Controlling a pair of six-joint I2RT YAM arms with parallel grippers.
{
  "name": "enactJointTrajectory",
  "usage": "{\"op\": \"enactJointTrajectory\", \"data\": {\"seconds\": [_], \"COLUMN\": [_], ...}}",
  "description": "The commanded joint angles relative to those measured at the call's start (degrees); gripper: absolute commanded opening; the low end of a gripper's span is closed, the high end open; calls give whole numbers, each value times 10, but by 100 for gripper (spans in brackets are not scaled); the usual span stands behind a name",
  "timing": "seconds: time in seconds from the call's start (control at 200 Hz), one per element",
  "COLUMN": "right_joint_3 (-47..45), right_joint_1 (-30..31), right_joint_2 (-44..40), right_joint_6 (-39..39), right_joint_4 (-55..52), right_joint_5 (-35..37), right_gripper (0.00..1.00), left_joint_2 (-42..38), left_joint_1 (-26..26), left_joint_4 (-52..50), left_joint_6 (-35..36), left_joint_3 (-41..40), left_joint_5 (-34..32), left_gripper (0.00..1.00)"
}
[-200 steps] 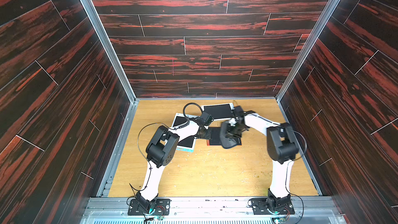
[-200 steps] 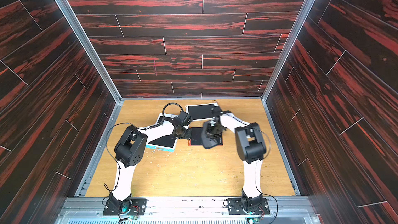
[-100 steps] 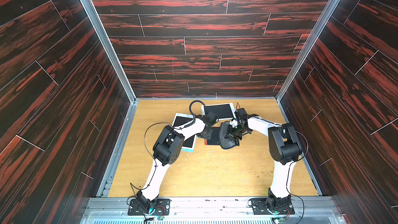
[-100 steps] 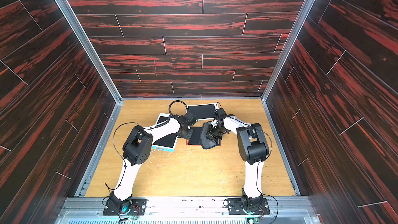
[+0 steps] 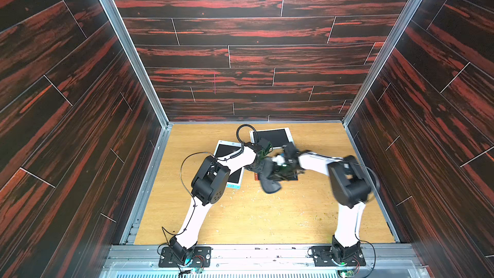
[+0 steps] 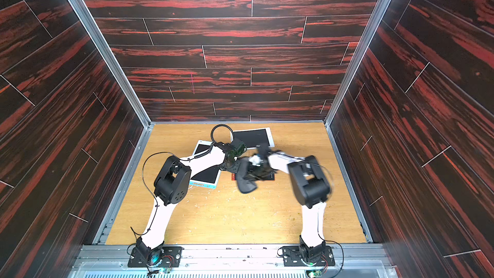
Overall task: Wipe the drawing tablet
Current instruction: Wipe the dirt from the drawing tablet.
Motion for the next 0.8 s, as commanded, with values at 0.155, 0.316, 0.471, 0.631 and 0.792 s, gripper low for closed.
{"op": "enactJointTrajectory", "data": {"seconds": [0.155, 0.316, 0.471, 0.631, 0.792], "right_joint_3": [-65, 30, 158, 246, 194], "right_joint_1": [-128, -117, -49, 27, -3], "right_joint_2": [-55, 15, 102, 165, 138], "right_joint_6": [-37, -12, -3, 2, 18], "right_joint_4": [-68, -60, -93, -113, -88], "right_joint_5": [133, 76, 33, -13, 10], "right_gripper": [0, 0, 0, 0, 0], "left_joint_2": [22, 27, 24, 28, 25], "left_joint_1": [-3, -7, -10, -11, -11], "left_joint_4": [-8, -3, -3, -10, -13], "left_joint_6": [-1, -3, -6, -5, -1], "left_joint_3": [-31, -34, -40, -30, -34], "left_joint_5": [25, 38, 37, 34, 30], "left_gripper": [33, 33, 33, 33, 33]}}
